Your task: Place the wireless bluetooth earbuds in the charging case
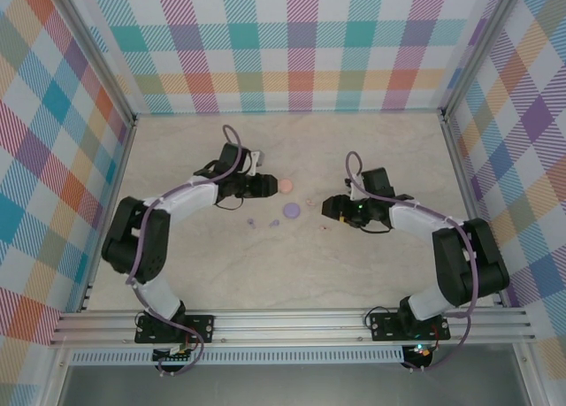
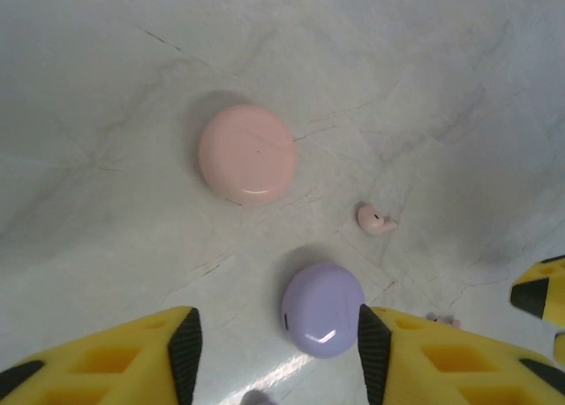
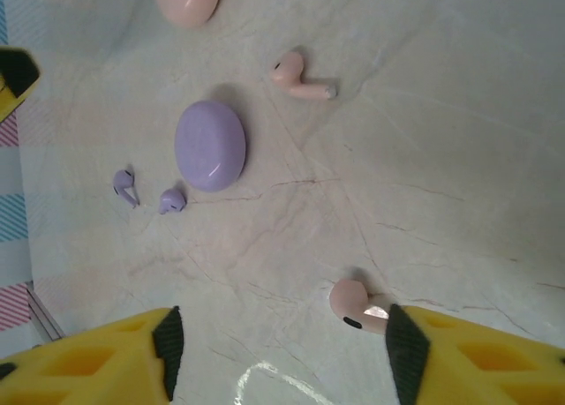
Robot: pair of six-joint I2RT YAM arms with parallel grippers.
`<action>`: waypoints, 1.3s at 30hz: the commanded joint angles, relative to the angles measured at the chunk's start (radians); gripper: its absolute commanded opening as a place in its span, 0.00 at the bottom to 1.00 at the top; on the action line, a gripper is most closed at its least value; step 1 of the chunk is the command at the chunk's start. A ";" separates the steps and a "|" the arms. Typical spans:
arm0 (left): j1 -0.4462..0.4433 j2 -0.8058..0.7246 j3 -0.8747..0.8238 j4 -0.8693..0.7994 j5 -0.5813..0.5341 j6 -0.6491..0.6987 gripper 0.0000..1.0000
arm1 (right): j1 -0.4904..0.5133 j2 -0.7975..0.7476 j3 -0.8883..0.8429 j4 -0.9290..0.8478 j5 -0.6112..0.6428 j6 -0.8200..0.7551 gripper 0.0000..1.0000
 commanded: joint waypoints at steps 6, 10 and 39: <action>-0.038 0.191 0.156 -0.077 0.068 -0.034 0.38 | 0.111 0.126 0.099 0.098 -0.007 0.140 0.39; -0.051 0.225 0.178 -0.080 0.072 -0.035 0.34 | 0.142 0.199 0.136 0.130 0.000 0.192 0.33; -0.083 0.149 0.040 -0.066 0.146 -0.055 0.32 | 0.171 0.364 0.261 0.095 0.059 0.232 0.25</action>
